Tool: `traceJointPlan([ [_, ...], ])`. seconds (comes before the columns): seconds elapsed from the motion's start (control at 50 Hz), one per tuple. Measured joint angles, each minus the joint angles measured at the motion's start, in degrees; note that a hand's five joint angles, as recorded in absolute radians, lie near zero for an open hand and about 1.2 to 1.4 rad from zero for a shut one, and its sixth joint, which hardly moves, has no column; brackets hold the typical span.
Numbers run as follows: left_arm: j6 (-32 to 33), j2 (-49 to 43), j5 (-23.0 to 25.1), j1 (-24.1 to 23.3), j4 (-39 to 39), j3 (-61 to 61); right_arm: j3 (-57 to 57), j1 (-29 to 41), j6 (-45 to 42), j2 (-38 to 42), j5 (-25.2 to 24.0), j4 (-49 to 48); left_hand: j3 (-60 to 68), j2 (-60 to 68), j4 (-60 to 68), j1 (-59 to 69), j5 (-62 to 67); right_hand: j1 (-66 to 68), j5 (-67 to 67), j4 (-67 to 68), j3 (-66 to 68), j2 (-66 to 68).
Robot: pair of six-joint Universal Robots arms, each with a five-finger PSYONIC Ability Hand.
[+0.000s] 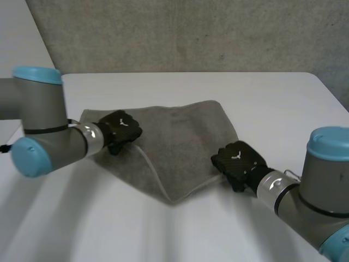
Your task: Fold the towel.
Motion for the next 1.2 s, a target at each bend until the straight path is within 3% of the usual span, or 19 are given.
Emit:
traceJointPlan([
  [0.18,-4.09,15.98,1.67,4.92,3.63,-20.07,-5.19,-2.75,1.36,-6.5,-1.18,11.67,0.62,0.18,0.42,0.0,0.11,0.01,0.0,0.14,0.1,0.01],
  [0.34,-11.02,34.58,6.04,9.85,8.17,-36.04,-12.46,-5.85,0.41,-8.58,-7.76,31.03,0.75,0.18,0.43,0.01,0.26,0.01,0.0,0.14,0.1,0.01],
  [0.44,-18.53,40.74,6.93,12.38,9.51,-34.77,-21.55,-7.16,-1.07,-8.65,-11.43,39.47,0.91,0.18,0.44,0.01,0.26,0.02,0.0,0.14,0.1,0.01],
  [0.52,-26.04,41.06,6.97,13.26,10.84,-30.2,-29.1,-7.5,-1.01,-7.6,-11.56,41.17,0.92,0.18,0.44,0.01,0.27,0.02,0.0,0.14,0.1,0.01],
  [0.6,-32.57,36.57,6.67,13.3,13.08,-24.85,-37.83,-7.1,-0.57,-2.92,-8.36,41.22,0.93,0.25,0.44,0.01,0.3,0.02,0.0,0.14,0.1,0.01],
  [0.66,-35.39,30.11,6.14,12.7,14.48,-20.46,-45.02,-5.67,-0.56,3.24,-3.29,40.98,0.94,0.33,0.44,0.01,0.33,0.1,0.0,0.14,0.1,0.01],
  [0.78,-36.33,14.81,2.51,8.87,14.65,-8.89,-57.26,-1.78,-1.25,14.71,4.96,39.89,1.01,0.34,0.45,0.01,0.35,0.11,0.0,0.14,0.1,0.01],
  [0.88,-36.25,4.04,-3.23,4.24,12.89,9.5,-73.6,1.86,0.68,23.17,9.12,33.87,1.13,0.37,0.45,0.02,0.36,0.12,0.0,0.14,0.1,0.01],
  [0.96,-36.61,4.17,-5.6,1.75,15.2,19.82,-80.08,3.17,6.05,22.2,11.17,24.98,1.14,0.43,0.45,0.02,0.38,0.12,0.0,0.14,0.1,0.31],
  [1.04,-37.63,8.39,-6.46,0.48,21.06,22.81,-78.26,3.33,11.72,16.94,11.93,15.74,1.16,0.43,0.45,0.02,0.38,0.15,0.0,0.14,0.1,0.51],
  [1.2,-42.9,17.33,-6.05,1.04,35.57,9.65,-60.62,1.79,14.43,6.72,6.44,7.08,1.19,0.43,0.46,0.02,0.4,0.16,0.0,0.14,0.1,0.51],
])
